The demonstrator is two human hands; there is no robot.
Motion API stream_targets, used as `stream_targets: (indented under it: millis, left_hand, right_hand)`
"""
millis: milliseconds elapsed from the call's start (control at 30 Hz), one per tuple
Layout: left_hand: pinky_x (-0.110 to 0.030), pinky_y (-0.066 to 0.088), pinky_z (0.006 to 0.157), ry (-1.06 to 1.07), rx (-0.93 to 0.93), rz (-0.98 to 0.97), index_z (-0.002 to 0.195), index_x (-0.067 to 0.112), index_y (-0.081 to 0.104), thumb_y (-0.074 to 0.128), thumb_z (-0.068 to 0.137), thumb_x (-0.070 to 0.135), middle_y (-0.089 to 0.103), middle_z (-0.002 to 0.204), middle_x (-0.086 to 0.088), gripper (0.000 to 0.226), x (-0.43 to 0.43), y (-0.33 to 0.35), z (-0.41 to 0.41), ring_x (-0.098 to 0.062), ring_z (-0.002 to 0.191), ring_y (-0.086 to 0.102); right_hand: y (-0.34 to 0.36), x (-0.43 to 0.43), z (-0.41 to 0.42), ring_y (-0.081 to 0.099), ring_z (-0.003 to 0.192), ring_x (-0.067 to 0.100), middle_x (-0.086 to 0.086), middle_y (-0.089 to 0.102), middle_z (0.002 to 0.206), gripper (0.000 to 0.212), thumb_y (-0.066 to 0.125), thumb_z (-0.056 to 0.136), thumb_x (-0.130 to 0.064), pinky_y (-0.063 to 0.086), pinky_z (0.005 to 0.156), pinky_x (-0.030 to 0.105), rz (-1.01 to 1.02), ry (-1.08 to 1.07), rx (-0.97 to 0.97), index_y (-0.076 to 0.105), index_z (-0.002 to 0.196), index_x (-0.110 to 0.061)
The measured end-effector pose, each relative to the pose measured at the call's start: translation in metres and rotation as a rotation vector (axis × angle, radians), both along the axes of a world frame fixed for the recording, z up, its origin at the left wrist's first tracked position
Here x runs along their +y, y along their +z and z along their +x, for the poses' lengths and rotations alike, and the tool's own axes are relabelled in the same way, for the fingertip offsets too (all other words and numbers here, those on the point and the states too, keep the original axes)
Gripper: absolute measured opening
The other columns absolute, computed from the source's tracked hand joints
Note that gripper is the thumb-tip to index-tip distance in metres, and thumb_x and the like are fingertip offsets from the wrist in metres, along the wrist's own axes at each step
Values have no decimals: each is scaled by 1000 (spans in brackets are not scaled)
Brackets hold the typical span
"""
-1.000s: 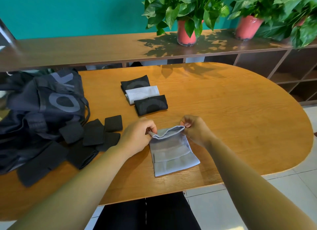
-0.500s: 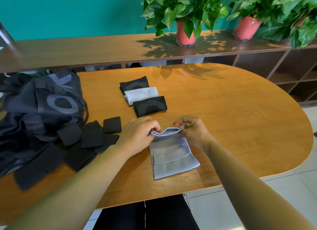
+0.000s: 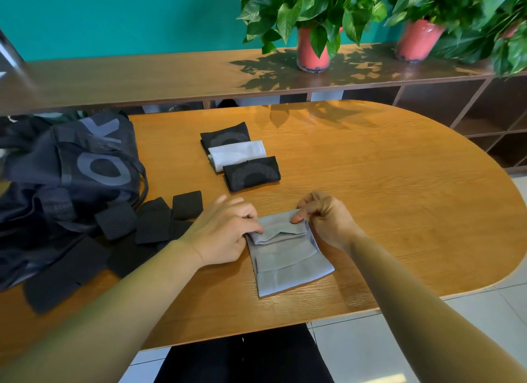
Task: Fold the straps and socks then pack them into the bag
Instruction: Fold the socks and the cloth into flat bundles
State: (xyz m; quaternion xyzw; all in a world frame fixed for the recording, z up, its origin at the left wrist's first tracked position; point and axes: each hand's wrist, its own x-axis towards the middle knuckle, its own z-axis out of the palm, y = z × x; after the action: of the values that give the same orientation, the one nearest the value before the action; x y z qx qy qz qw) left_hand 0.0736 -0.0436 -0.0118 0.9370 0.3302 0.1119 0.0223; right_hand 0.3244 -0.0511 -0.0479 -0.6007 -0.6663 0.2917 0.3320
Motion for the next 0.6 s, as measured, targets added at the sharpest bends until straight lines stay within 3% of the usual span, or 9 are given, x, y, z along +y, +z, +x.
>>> stream_targets:
  millis: [100, 167, 233, 300, 367, 467, 600]
  left_hand:
    - [-36, 30, 106, 75, -50, -135, 128, 25, 61, 47, 79, 17, 53, 134, 9, 52, -15, 12, 3, -14, 129, 41]
    - [-33, 7, 120, 139, -57, -253, 150, 20, 31, 32, 87, 28, 20, 157, 7, 63, -29, 17, 20, -8, 147, 9]
    - [-31, -8, 119, 228, 60, -296, 153, 14, 0, 18, 97, 36, -8, 160, 1, 63, -45, 13, 39, -9, 146, -13]
    - [-35, -13, 119, 310, 185, -296, 152, 9, -10, 11, 101, 43, -16, 159, -6, 65, -57, 4, 48, -15, 145, -20]
    - [-39, -14, 118, 347, 276, -274, 150, 7, -12, 8, 100, 48, -18, 159, -11, 68, -65, -6, 48, -20, 145, -22]
    - [-40, -17, 117, 380, 308, -221, 147, 11, -20, 4, 98, 54, -23, 157, -11, 70, -73, -18, 44, -21, 144, -25]
    - [-36, -20, 115, 403, 259, -192, 144, 14, -23, -1, 94, 58, -24, 157, -10, 70, -78, -26, 40, -19, 143, -26]
  right_hand:
    - [13, -11, -5, 60, 98, 15, -11, 64, 95, 56, 45, 75, 17, 47, 83, 31, 26, -55, 36, 75, 71, -30]
    - [29, -23, -19, 58, 111, 20, -4, 66, 109, 45, 44, 78, 10, 46, 94, 35, 146, -21, -87, 75, 96, -17]
    - [36, -37, -36, 46, 129, 25, 4, 59, 129, 45, 39, 85, -9, 34, 110, 40, 205, 138, -317, 61, 123, -12]
    - [32, -53, -48, 16, 145, 22, 8, 32, 153, 63, 12, 91, -35, 6, 119, 36, 138, 236, -572, 34, 145, -10]
    - [21, -62, -45, -9, 146, 19, 7, 3, 160, 84, -16, 85, -56, -13, 114, 32, 69, 255, -723, 9, 151, -9]
    - [8, -69, -35, -18, 144, 15, 3, -13, 158, 101, -33, 70, -66, -16, 114, 32, 1, 235, -761, -6, 151, -13]
    - [1, -70, -33, -18, 144, 11, -1, -14, 158, 99, -33, 70, -68, -13, 116, 32, -4, 196, -746, -7, 151, -17]
